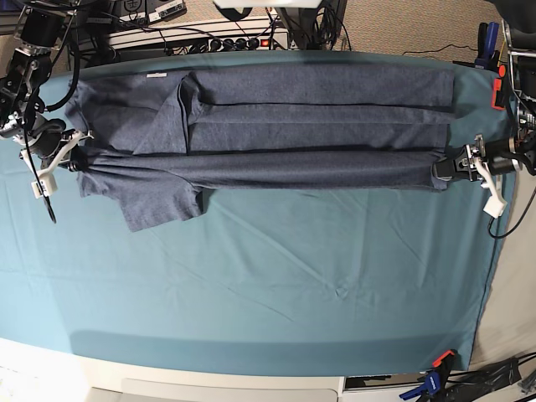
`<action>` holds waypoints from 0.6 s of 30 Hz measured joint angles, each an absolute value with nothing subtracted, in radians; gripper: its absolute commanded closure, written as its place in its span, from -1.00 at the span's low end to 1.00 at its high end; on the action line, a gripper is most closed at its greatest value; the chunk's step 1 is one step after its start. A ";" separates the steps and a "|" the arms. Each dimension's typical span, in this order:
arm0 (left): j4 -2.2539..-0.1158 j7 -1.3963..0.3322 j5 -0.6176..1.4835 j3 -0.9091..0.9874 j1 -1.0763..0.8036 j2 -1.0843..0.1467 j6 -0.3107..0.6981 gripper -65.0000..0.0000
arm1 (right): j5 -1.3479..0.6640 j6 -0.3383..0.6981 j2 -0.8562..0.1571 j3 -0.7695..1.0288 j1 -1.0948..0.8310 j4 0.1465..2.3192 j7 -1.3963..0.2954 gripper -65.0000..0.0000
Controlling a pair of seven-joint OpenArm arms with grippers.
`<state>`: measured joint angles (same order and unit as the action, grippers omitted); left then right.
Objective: Fold the T-shirt properly
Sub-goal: 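Lay the folded side flat onto the shirt body with both grippers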
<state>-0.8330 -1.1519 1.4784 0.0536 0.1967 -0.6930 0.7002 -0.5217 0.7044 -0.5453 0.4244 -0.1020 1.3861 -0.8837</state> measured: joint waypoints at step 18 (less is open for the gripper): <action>-0.838 -1.174 1.510 0.054 0.197 -0.693 0.705 0.16 | -0.517 0.703 -0.546 0.425 -0.102 1.386 -0.901 0.17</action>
<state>-0.8379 -1.1740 1.5097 0.0536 0.1970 -0.6930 0.7048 -0.5171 0.7033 -0.5457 0.4252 -0.1020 1.3861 -0.9009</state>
